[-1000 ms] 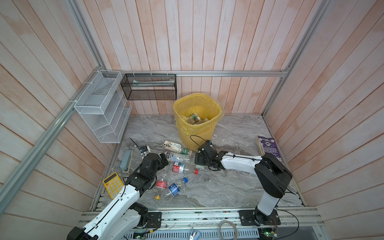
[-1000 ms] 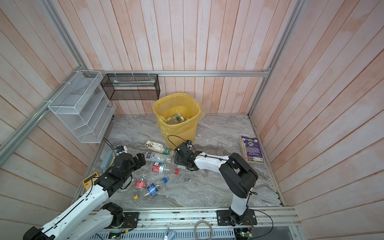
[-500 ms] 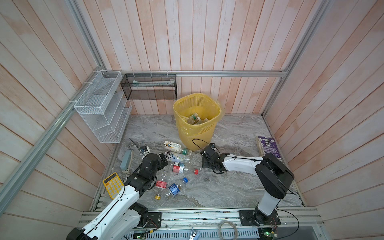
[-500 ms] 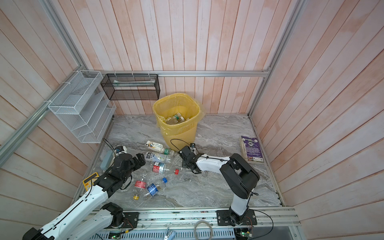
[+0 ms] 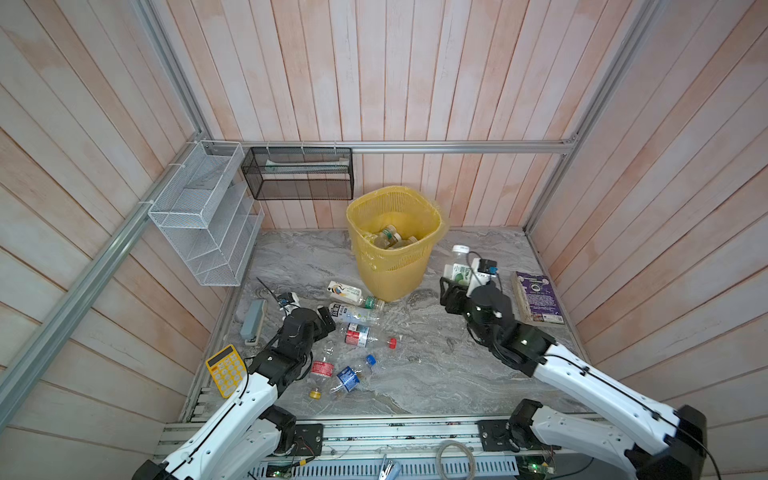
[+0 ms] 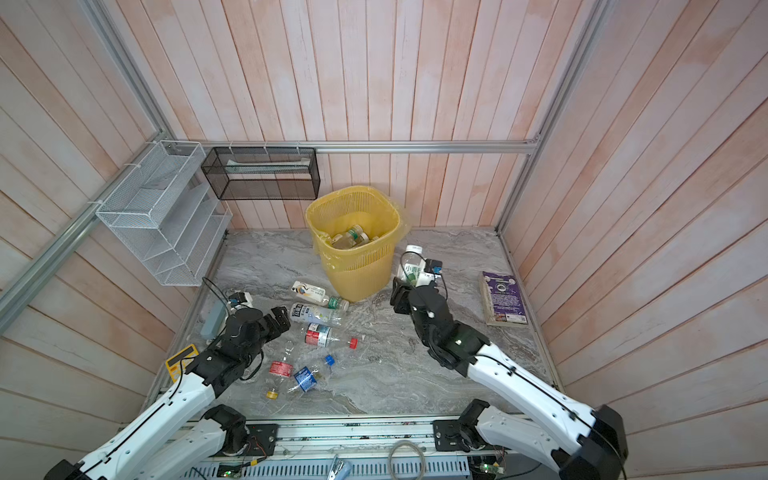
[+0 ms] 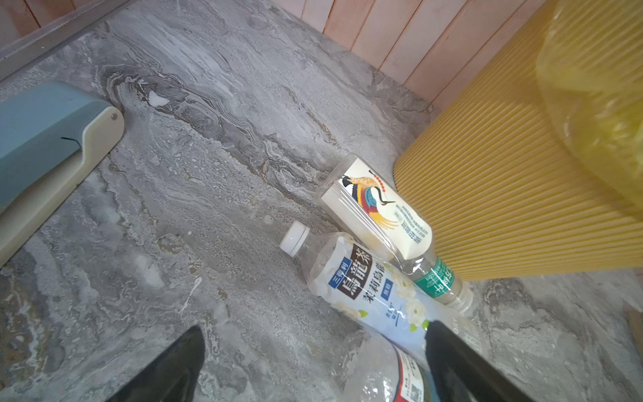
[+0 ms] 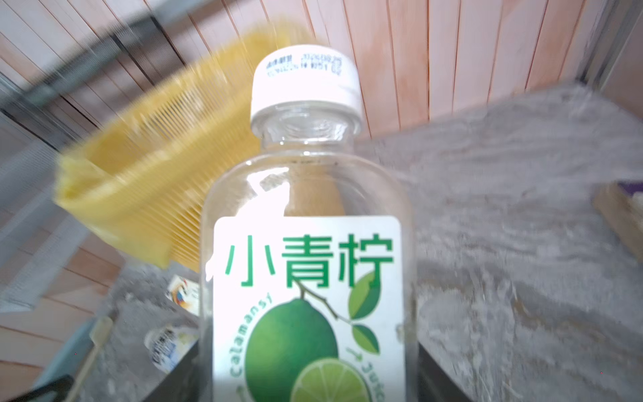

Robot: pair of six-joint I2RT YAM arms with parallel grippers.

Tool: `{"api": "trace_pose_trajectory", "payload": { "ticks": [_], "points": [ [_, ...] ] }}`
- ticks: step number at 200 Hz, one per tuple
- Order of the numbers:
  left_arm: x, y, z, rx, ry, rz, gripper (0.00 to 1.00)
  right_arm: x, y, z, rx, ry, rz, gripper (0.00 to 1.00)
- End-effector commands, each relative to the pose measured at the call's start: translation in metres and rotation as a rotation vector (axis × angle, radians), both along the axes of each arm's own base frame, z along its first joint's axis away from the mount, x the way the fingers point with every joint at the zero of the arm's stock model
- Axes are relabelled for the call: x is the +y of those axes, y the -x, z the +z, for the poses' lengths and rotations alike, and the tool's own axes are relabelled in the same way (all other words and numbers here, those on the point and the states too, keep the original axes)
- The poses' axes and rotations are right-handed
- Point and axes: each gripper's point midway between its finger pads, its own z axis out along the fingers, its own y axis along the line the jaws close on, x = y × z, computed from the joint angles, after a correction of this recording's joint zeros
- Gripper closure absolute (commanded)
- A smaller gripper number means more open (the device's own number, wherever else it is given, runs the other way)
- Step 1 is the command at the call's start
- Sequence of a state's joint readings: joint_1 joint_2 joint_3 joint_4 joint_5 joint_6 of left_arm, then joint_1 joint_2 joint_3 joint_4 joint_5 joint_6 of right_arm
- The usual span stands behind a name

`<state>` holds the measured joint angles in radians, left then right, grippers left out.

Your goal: Throw the plastic bottles in the bin

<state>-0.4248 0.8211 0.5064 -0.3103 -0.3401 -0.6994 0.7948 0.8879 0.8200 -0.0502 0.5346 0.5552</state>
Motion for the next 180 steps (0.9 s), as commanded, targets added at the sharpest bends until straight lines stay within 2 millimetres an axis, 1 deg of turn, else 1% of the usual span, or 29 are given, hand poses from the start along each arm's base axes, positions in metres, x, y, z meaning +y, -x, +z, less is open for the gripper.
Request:
{"api": "trace_pose_trajectory", "payload": {
  "ticks": [1, 8, 21, 36, 48, 51, 62, 71, 73, 79, 82, 84, 85, 91, 103, 115, 123, 136, 147, 162, 180],
  "points": [
    [-0.007, -0.004, 0.006, -0.036, 0.008, -0.038, 0.0, -0.027, 0.011, 0.073, -0.233, -0.018, -0.065, 0.41],
    [-0.009, -0.004, 0.007, -0.037, 0.011, -0.045, 0.0, -0.03, 0.014, 0.091, -0.277, -0.028, -0.065, 0.41],
    [-0.012, -0.005, 0.009, -0.042, 0.015, -0.056, 0.0, -0.024, 0.014, 0.117, -0.333, -0.017, -0.044, 0.41],
    [-0.015, -0.006, 0.01, -0.045, 0.012, -0.068, 0.0, -0.001, 0.002, 0.134, -0.358, 0.03, 0.009, 0.41],
    [-0.018, -0.006, 0.011, -0.046, 0.006, -0.076, 0.0, 0.026, -0.017, 0.139, -0.346, 0.084, 0.057, 0.4],
    [-0.019, -0.006, 0.011, -0.047, 0.006, -0.077, 0.0, 0.034, -0.023, 0.136, -0.331, 0.104, 0.077, 0.39],
    [-0.022, -0.005, 0.012, -0.051, 0.001, -0.085, 0.0, 0.066, -0.051, 0.136, -0.278, 0.156, 0.152, 0.39],
    [-0.024, -0.005, 0.013, -0.05, 0.001, -0.089, 0.0, 0.093, -0.076, 0.125, -0.216, 0.197, 0.208, 0.39],
    [-0.025, -0.005, 0.013, -0.049, 0.003, -0.091, 0.0, 0.097, -0.079, 0.126, -0.21, 0.201, 0.221, 0.39],
    [-0.026, -0.005, 0.012, -0.046, 0.006, -0.095, 0.0, 0.113, -0.097, 0.113, -0.161, 0.23, 0.246, 0.39],
    [-0.027, -0.005, 0.012, -0.044, 0.006, -0.095, 0.0, 0.118, -0.105, 0.107, -0.137, 0.241, 0.25, 0.38],
    [-0.027, -0.005, 0.012, -0.044, 0.007, -0.094, 0.0, 0.119, -0.108, 0.107, -0.13, 0.242, 0.252, 0.38],
    [-0.027, -0.005, 0.012, -0.042, 0.008, -0.094, 0.0, 0.122, -0.112, 0.101, -0.115, 0.251, 0.254, 0.38],
    [-0.027, -0.005, 0.011, -0.037, 0.011, -0.093, 0.0, 0.132, -0.126, 0.094, -0.079, 0.263, 0.268, 0.36],
    [-0.026, -0.004, 0.013, -0.038, 0.014, -0.09, 0.0, 0.144, -0.147, 0.079, -0.022, 0.279, 0.289, 0.28],
    [-0.025, -0.003, 0.017, -0.046, 0.02, -0.083, 0.0, 0.146, -0.159, 0.081, -0.007, 0.285, 0.288, 0.16],
    [-0.025, -0.003, 0.02, -0.056, 0.024, -0.08, 0.0, 0.146, -0.162, 0.088, -0.015, 0.291, 0.278, 0.13],
    [-0.026, -0.003, 0.025, -0.068, 0.028, -0.086, 0.0, 0.137, -0.162, 0.105, -0.049, 0.29, 0.244, 0.07],
    [-0.026, -0.002, 0.027, -0.072, 0.024, -0.087, 0.0, 0.128, -0.159, 0.121, -0.086, 0.285, 0.221, 0.05],
    [-0.027, -0.002, 0.029, -0.076, 0.015, -0.088, 0.0, 0.115, -0.153, 0.136, -0.114, 0.279, 0.191, 0.04],
    [-0.026, 0.0, 0.027, -0.071, 0.004, -0.088, 0.0, 0.102, -0.144, 0.143, -0.129, 0.273, 0.168, 0.03]
  ]
}}
